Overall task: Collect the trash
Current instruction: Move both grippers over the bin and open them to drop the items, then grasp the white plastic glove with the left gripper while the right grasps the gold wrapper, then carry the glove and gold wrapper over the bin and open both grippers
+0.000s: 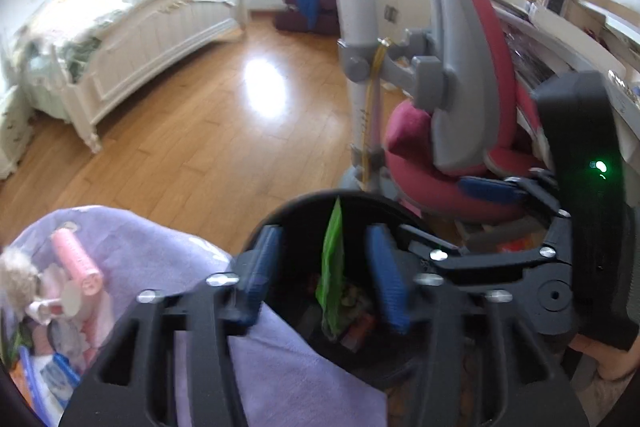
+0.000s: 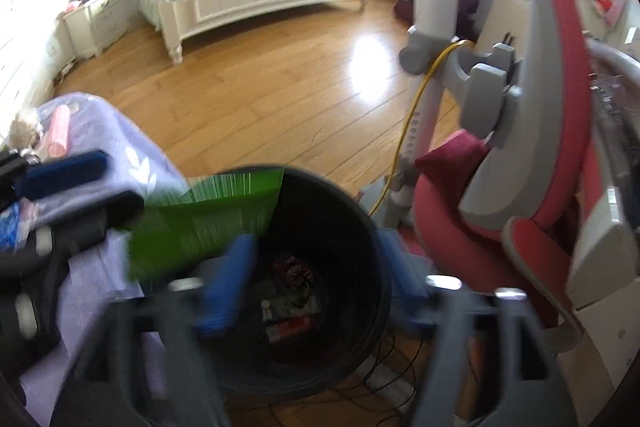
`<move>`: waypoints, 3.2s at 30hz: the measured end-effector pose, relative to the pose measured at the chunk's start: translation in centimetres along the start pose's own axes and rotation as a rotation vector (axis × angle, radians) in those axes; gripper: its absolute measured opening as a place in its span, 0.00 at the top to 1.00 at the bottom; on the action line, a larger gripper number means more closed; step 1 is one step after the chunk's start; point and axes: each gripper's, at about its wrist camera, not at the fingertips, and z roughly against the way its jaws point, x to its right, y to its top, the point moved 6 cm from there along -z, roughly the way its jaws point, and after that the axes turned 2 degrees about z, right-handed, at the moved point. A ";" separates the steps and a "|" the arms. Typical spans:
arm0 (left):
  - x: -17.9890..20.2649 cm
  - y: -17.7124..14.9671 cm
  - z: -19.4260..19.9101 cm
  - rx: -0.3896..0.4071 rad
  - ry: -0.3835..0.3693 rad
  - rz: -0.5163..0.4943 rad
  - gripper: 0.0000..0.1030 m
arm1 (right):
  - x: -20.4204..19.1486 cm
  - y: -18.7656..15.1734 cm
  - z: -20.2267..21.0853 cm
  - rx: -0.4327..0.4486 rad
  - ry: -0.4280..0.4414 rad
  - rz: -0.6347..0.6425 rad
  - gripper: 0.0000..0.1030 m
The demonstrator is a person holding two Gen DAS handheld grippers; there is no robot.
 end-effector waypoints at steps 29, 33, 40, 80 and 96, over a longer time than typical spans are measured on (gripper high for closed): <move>-17.3 -13.9 21.8 0.086 0.384 0.289 0.45 | -16.9 0.2 5.5 0.060 0.332 0.209 0.25; -19.6 -16.6 22.3 0.059 0.401 0.326 0.45 | -19.9 -0.6 6.2 0.044 0.376 0.238 0.25; -21.5 -17.5 17.1 -0.020 0.364 0.321 0.68 | -21.9 -2.0 8.2 0.036 0.431 0.298 0.25; -16.5 -12.4 22.8 0.123 0.241 0.263 0.93 | -22.4 -4.1 9.1 0.043 0.429 0.565 0.98; -11.0 -7.6 18.3 0.134 0.135 0.148 0.93 | -13.2 -0.6 7.8 0.110 0.229 0.360 0.98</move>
